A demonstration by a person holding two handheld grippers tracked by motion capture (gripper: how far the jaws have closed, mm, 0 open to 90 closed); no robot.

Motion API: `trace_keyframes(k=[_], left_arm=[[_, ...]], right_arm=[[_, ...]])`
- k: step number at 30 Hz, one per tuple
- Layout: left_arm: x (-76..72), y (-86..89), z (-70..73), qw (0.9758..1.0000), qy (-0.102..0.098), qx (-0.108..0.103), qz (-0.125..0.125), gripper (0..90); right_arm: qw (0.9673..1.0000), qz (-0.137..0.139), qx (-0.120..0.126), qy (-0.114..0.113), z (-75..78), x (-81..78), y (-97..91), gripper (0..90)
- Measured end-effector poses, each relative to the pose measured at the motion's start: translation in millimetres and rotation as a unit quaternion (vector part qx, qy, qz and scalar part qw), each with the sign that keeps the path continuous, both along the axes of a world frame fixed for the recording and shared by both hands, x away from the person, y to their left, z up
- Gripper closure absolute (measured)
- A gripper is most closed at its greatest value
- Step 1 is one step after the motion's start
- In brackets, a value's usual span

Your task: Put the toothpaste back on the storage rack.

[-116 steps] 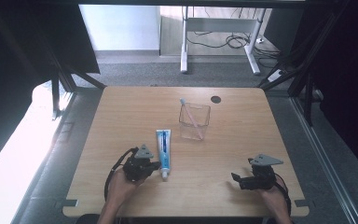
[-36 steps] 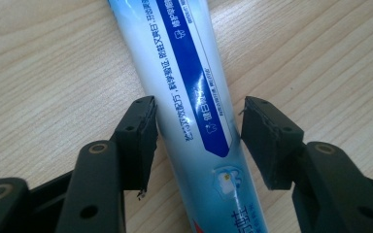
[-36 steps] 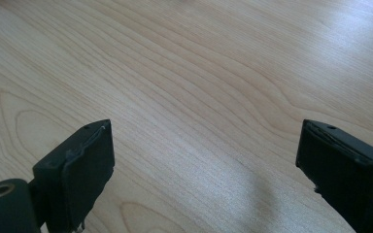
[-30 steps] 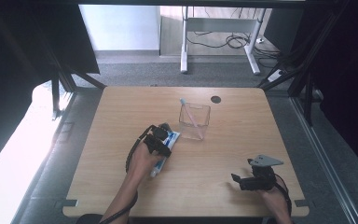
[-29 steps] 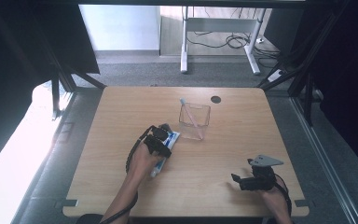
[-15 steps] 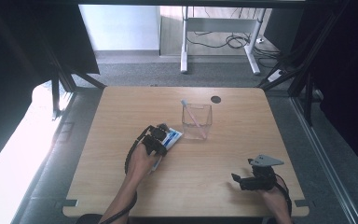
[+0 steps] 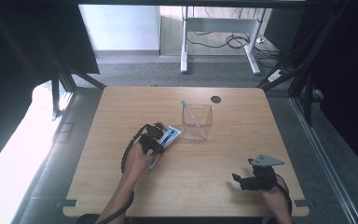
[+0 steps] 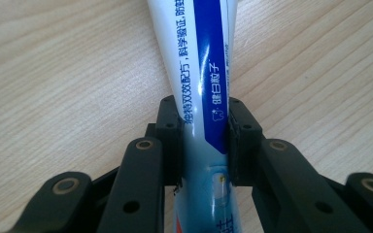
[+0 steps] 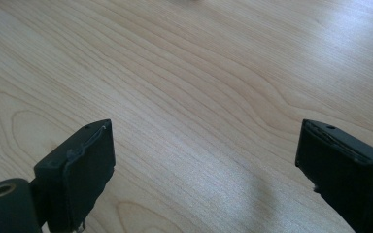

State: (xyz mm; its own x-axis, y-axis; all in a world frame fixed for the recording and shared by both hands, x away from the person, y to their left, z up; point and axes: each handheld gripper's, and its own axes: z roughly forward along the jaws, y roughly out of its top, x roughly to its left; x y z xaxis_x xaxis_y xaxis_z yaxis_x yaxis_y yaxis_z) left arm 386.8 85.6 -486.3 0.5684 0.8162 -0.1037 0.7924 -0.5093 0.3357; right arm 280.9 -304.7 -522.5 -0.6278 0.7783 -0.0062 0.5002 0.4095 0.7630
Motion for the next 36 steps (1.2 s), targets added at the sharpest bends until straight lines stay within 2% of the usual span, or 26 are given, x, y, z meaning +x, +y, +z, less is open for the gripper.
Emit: trace_keyframes(k=[14,22,25,36], left_arm=[[-6.4,14.5,22.1,0.9989,-0.024,-0.040,-0.010,71.6],[-10.5,21.0,35.2,0.9976,-0.040,-0.051,-0.022,71.6],[-12.2,23.2,39.9,0.9969,-0.048,-0.058,-0.023,71.6],[-18.2,29.2,59.1,0.9939,-0.073,-0.072,-0.040,71.6]], right_arm=[[1.0000,0.002,0.003,0.008,-2.2,1.3,-1.2,6.6],[0.9998,0.005,0.008,0.018,-4.5,2.3,-0.4,1.7],[0.9996,0.008,0.009,0.026,-6.2,3.0,0.0,0.0],[0.9995,0.011,0.001,0.028,-8.0,3.1,1.8,0.0]])
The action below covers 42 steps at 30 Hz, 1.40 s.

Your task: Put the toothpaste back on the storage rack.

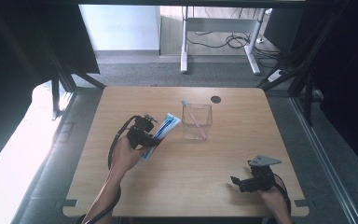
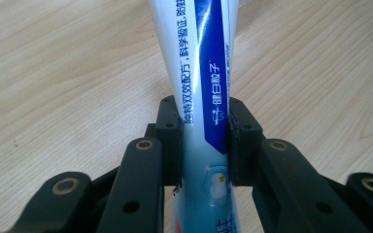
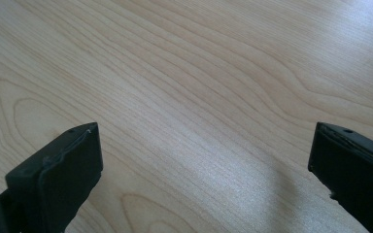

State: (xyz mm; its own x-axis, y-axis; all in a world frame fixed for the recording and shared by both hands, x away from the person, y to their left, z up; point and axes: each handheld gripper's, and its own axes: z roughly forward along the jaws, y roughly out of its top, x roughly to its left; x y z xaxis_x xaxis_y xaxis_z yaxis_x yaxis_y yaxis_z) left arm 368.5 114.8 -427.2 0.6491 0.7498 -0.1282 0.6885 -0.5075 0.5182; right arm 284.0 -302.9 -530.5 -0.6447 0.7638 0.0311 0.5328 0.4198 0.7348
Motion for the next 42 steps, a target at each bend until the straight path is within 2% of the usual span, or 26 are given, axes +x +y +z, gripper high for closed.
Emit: trace_keyframes(k=[7,19,32,38,42], left_arm=[[-3.5,-1.7,12.2,0.9997,-0.022,-0.006,-0.011,71.6],[0.3,-12.3,27.6,0.9984,-0.045,-0.018,-0.029,71.6],[13.3,-37.0,36.4,0.9962,-0.065,-0.027,-0.051,71.6],[20.3,-44.6,39.1,0.9952,-0.074,-0.042,-0.049,71.7],[25.0,-48.9,40.1,0.9944,-0.081,-0.045,-0.052,71.7]], right_arm=[[1.0000,0.002,-0.005,-0.001,-0.3,-0.1,1.0,0.0],[1.0000,0.001,-0.003,-0.003,0.3,-0.2,0.6,0.0],[1.0000,0.001,-0.002,-0.003,0.7,-0.4,0.0,0.0],[1.0000,0.002,-0.001,-0.002,0.5,-0.3,0.2,0.0],[1.0000,0.004,-0.002,-0.003,0.2,-0.3,0.7,0.0]])
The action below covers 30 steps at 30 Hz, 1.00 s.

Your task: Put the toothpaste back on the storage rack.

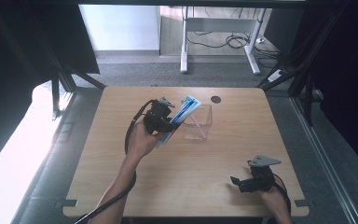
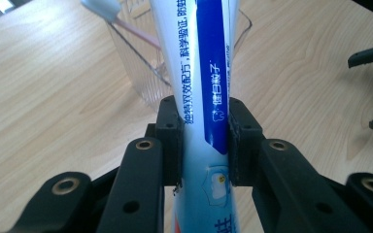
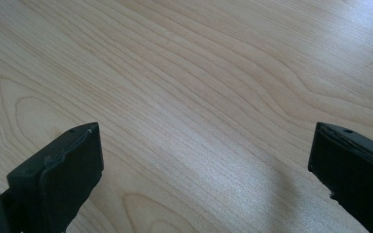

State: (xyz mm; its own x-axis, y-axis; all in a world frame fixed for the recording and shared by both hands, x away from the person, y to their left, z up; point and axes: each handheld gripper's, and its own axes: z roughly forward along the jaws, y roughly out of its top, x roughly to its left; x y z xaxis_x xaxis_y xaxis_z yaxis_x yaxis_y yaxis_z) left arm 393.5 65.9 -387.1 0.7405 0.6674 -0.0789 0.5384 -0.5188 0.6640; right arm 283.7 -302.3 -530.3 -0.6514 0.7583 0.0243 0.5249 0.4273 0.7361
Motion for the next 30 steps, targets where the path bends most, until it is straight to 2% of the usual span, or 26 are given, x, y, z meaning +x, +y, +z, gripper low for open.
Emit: trace_keyframes(k=[6,11,30], left_arm=[[7.5,-4.8,0.2,0.9999,-0.009,-0.010,0.001,71.7],[13.4,-10.0,1.1,0.9999,-0.015,-0.007,0.001,71.7],[36.8,-30.2,7.7,0.9985,-0.039,-0.039,-0.004,71.7]], right_arm=[[1.0000,0.000,0.001,0.000,0.3,-0.1,-0.2,0.0],[1.0000,0.001,0.001,0.000,0.0,0.0,0.1,0.0],[1.0000,0.003,0.003,0.000,-0.2,0.2,0.1,0.0]])
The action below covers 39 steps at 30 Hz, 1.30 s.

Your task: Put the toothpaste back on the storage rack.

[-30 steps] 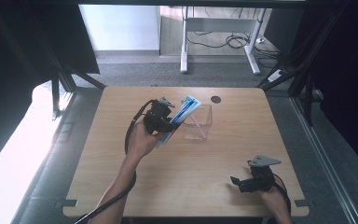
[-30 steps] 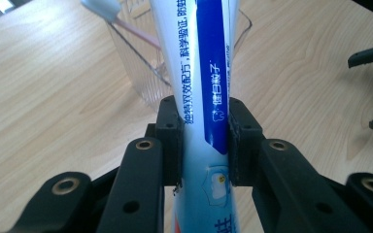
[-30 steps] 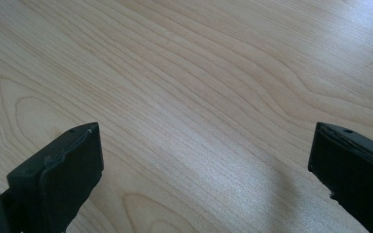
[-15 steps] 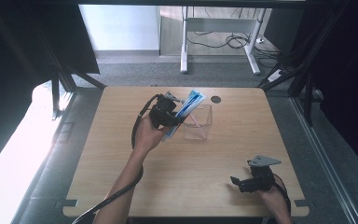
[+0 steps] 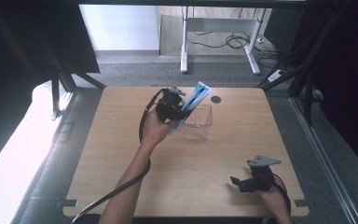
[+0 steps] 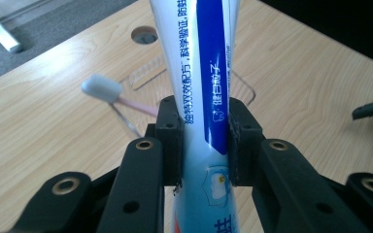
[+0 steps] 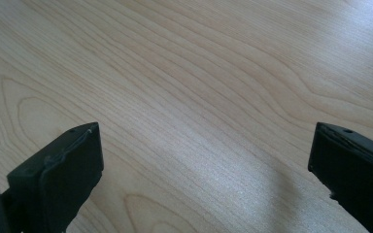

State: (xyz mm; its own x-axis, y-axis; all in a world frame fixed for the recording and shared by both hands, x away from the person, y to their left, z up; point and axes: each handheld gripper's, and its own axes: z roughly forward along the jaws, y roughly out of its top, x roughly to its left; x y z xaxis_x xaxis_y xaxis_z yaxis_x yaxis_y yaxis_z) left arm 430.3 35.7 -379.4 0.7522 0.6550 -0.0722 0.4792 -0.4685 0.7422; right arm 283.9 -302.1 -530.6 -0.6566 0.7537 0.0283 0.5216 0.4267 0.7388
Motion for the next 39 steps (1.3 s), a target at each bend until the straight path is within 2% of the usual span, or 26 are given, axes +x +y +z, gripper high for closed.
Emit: trace_keyframes(k=[11,17,32,39], left_arm=[[15.1,-17.9,1.9,0.9997,-0.023,0.000,-0.009,71.7],[22.2,-27.6,-1.8,0.9994,-0.032,-0.004,-0.011,71.8],[39.1,-40.4,-4.6,0.9985,-0.052,-0.011,-0.014,71.7],[46.7,-47.0,-10.4,0.9980,-0.061,-0.015,-0.012,71.7]], right_arm=[[1.0000,0.002,0.002,-0.002,0.6,-0.3,0.5,0.0],[1.0000,0.002,0.004,-0.001,0.2,-0.2,0.1,0.0],[1.0000,0.006,0.003,0.001,-0.6,-0.2,1.4,0.0],[1.0000,0.007,0.004,0.002,-1.0,-0.1,1.3,0.1]])
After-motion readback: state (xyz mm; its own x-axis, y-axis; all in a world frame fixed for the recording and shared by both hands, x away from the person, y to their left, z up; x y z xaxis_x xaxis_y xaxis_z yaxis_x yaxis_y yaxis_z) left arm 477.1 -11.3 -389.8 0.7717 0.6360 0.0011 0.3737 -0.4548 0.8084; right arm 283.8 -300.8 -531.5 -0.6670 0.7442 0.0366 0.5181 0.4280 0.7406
